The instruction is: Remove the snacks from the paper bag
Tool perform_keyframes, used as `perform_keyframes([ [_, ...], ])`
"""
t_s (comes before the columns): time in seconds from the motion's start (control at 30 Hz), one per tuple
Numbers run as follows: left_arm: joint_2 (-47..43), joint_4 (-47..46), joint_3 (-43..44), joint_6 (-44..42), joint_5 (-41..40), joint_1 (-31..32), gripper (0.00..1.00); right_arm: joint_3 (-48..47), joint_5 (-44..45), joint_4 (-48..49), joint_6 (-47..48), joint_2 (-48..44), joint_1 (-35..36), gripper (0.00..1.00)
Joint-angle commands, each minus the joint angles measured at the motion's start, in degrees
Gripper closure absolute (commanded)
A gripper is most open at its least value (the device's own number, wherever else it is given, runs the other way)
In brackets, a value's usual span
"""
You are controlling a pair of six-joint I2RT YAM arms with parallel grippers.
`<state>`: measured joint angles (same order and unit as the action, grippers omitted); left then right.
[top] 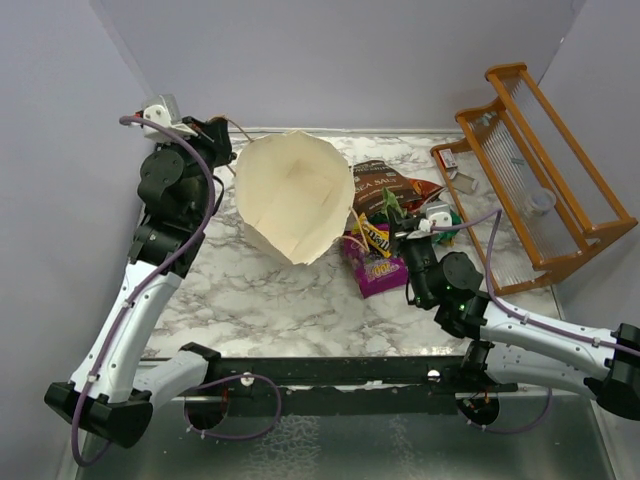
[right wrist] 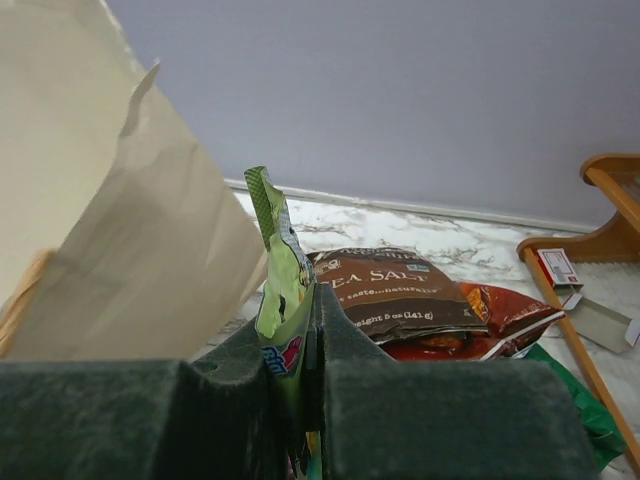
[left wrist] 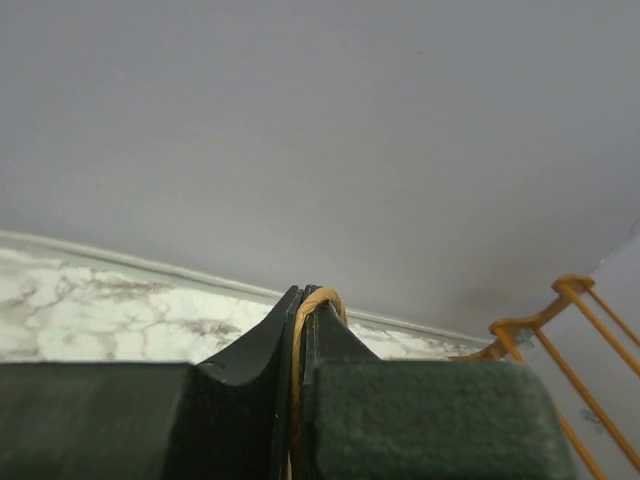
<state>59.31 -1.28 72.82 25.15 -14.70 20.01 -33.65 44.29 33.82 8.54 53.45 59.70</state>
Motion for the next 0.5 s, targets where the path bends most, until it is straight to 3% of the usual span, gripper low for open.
perform_keyframes([
  [0.0, -1.3, 7.7, -3.7, 6.4, -13.1, -0.1, 1.0, 0.9, 1.1, -0.8, -1.9, -0.8, -0.6, 0.99],
  [0.2, -3.2, 13.5, -9.0, 9.3, -20.2, -3.4, 0.99, 0.2, -0.3, -1.4, -2.4, 1.2, -1.1, 0.99],
  [0.47, -4.8, 15.4, -11.0, 8.4, -23.4, -9.8, 0.9, -1.5, -4.0, -5.6, -8.5, 5.9, -2.3, 0.99],
])
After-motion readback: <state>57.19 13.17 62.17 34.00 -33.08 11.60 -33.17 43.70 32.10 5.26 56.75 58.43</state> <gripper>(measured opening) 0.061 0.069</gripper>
